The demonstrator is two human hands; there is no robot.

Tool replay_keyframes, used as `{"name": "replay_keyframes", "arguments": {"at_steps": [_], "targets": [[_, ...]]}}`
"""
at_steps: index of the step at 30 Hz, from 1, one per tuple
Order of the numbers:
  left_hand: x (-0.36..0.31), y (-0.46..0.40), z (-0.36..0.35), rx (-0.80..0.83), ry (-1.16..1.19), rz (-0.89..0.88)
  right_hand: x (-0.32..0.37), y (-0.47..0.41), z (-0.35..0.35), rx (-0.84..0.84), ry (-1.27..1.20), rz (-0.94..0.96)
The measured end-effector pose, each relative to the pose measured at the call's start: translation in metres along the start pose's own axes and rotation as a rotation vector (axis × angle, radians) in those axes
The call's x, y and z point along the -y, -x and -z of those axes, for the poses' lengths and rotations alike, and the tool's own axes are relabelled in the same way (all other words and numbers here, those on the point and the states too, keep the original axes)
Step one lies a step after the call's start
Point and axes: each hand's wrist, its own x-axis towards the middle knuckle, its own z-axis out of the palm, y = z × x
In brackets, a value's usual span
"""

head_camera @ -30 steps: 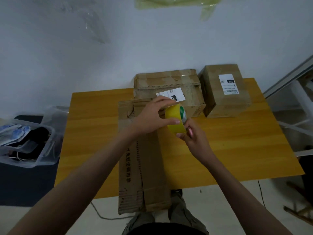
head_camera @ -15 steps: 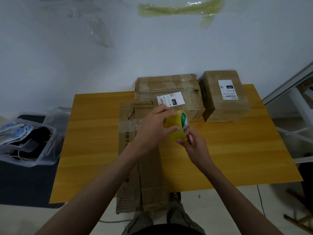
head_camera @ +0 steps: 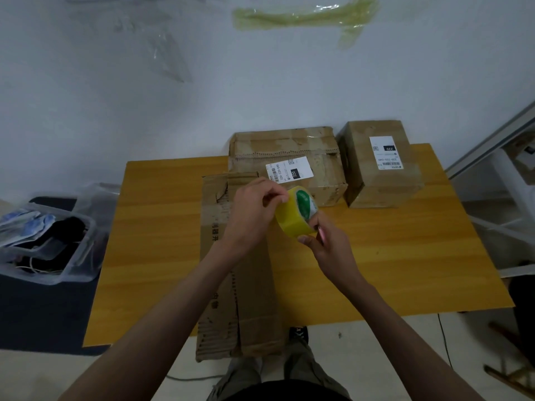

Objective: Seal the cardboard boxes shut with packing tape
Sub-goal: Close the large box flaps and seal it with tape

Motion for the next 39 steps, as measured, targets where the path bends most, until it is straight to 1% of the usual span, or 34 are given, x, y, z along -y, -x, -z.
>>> {"name": "replay_keyframes", "arguments": {"at_steps": [5,7,10,13,16,20,24,29,33,35,37,39], "targets": [[0.003,0.002,-0.002,0.049,-0.042,0.035,0.001,0.001,-0.004,0.013,0.015,0.015],[0.007,0.004,-0.003,0.074,-0.041,0.064,0.003,0.000,-0.003,0.022,0.035,0.068],[0.012,0.010,-0.006,0.101,-0.020,0.123,0.004,-0.001,-0.004,0.006,0.133,0.157],[0.010,0.016,-0.008,0.102,0.000,0.130,0.002,0.001,-0.007,-0.020,0.177,0.187],[0.007,0.018,-0.011,0.113,0.005,0.126,-0.001,0.004,-0.009,-0.027,0.176,0.171],[0.008,0.020,-0.013,0.173,0.036,0.149,-0.004,0.009,-0.008,0.004,0.156,0.126],[0.012,0.027,-0.010,0.259,0.078,0.182,-0.003,0.017,-0.007,0.049,-0.042,0.010],[0.017,0.030,-0.004,0.306,0.137,0.158,0.000,0.020,-0.005,0.056,-0.134,-0.022],[0.016,0.020,0.005,0.396,0.217,0.185,-0.002,0.018,0.005,0.061,-0.124,0.018],[0.015,0.016,0.011,0.431,0.232,0.188,-0.002,0.017,0.007,0.060,-0.081,0.044],[0.014,0.014,0.014,0.428,0.226,0.200,-0.003,0.016,0.008,0.055,-0.026,0.074],[0.012,0.012,0.015,0.383,0.201,0.200,-0.003,0.014,0.007,0.043,0.021,0.089]]}}
